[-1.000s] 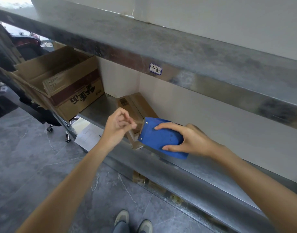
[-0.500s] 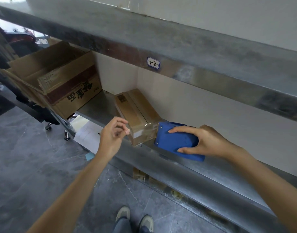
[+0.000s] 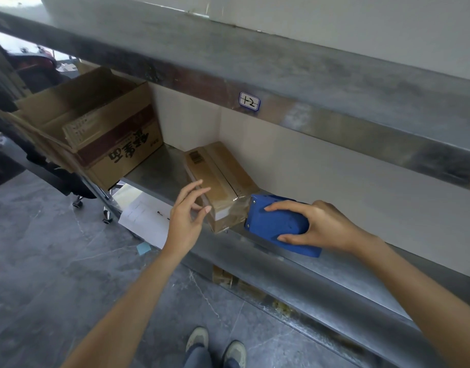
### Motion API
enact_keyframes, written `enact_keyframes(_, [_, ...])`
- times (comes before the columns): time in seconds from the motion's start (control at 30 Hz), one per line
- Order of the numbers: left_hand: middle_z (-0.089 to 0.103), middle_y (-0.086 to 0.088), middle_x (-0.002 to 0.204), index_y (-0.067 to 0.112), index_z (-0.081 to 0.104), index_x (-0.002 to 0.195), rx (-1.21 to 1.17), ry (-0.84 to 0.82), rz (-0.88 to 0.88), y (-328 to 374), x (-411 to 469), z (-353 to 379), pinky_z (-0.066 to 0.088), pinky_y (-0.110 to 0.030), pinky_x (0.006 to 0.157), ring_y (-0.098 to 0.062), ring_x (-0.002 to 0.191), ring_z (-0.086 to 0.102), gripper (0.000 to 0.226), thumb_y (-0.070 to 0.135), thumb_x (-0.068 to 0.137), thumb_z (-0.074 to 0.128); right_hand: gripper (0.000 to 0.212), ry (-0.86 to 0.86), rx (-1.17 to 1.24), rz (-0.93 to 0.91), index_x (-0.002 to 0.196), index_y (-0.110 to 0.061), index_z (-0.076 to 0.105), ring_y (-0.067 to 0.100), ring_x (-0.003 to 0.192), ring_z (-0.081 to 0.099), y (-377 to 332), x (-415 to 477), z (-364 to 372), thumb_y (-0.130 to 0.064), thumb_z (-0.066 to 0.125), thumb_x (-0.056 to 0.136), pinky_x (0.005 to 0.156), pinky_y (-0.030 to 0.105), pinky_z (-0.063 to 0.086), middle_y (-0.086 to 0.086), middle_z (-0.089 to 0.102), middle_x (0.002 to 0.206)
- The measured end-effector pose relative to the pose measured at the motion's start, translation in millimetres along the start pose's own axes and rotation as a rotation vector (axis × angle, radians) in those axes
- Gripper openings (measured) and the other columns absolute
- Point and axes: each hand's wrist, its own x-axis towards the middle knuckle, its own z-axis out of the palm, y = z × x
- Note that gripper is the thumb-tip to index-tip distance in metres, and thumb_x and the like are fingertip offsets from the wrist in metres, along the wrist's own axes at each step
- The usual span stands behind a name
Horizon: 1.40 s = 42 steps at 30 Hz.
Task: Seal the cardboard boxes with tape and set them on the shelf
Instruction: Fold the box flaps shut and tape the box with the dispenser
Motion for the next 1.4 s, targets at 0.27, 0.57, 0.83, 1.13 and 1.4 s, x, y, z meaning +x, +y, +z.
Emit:
enact_keyframes(0.27, [0.051, 0.012, 0.14, 0.018, 0.064, 0.127, 0.039, -0.042, 0.063, -14, -2, 11, 0.046, -0.008, 0.073, -0.014, 0.072, 0.058, 0.05, -0.01, 0.086, 0.067, 0.062, 0.03, -0.02, -0.003, 0.134, -0.06, 0.034, 0.016, 0.051, 0.049, 2, -1, 8, -0.061, 0.064, 0.08, 0.055, 0.02, 0.044, -0.005, 0.054, 0.056])
enact_keyframes(0.57, [0.065, 0.009, 0.124, 0.018, 0.069, 0.112, 0.212, 0.038, 0.204, -26, 7, 11, 0.038, -0.038, 0.107, -0.016, 0.128, 0.049, 0.031, 0.026, 0.082, 0.067, 0.062, 0.038, -0.04, 0.019, 0.133, -0.062, 0.032, 0.014, 0.051, 0.049, 2, 6, 7, -0.061, 0.063, 0.078, 0.056, 0.016, 0.041, -0.013, 0.051, 0.055])
enact_keyframes(0.83, [0.071, 0.001, 0.104, 0.015, 0.069, 0.099, 0.308, 0.175, 0.244, -29, 21, 21, 0.039, -0.045, 0.104, -0.016, 0.118, 0.062, 0.018, 0.016, 0.088, 0.055, 0.063, 0.024, -0.014, 0.061, 0.133, -0.063, 0.032, 0.017, 0.054, 0.05, 1, 7, 8, -0.061, 0.063, 0.079, 0.054, 0.019, 0.044, -0.008, 0.053, 0.055])
enact_keyframes(1.13, [0.065, -0.001, 0.117, 0.016, 0.066, 0.109, 0.29, 0.189, 0.193, -33, 13, 30, 0.036, -0.036, 0.093, -0.016, 0.125, 0.055, 0.04, -0.003, 0.075, 0.073, 0.058, -0.001, -0.028, 0.104, 0.134, -0.053, 0.047, 0.004, 0.055, 0.051, -6, 13, 10, -0.05, 0.072, 0.081, 0.05, 0.012, 0.032, -0.039, 0.05, 0.066])
enact_keyframes(1.4, [0.041, 0.0, 0.14, 0.015, 0.047, 0.132, 0.225, -0.094, 0.167, -31, 5, 24, 0.038, -0.055, 0.109, -0.015, 0.149, 0.025, 0.065, 0.028, 0.071, 0.068, 0.058, 0.001, -0.074, 0.117, 0.133, -0.052, 0.049, -0.001, 0.06, 0.052, -8, 16, 5, -0.047, 0.074, 0.081, 0.055, 0.011, 0.03, -0.04, 0.049, 0.065])
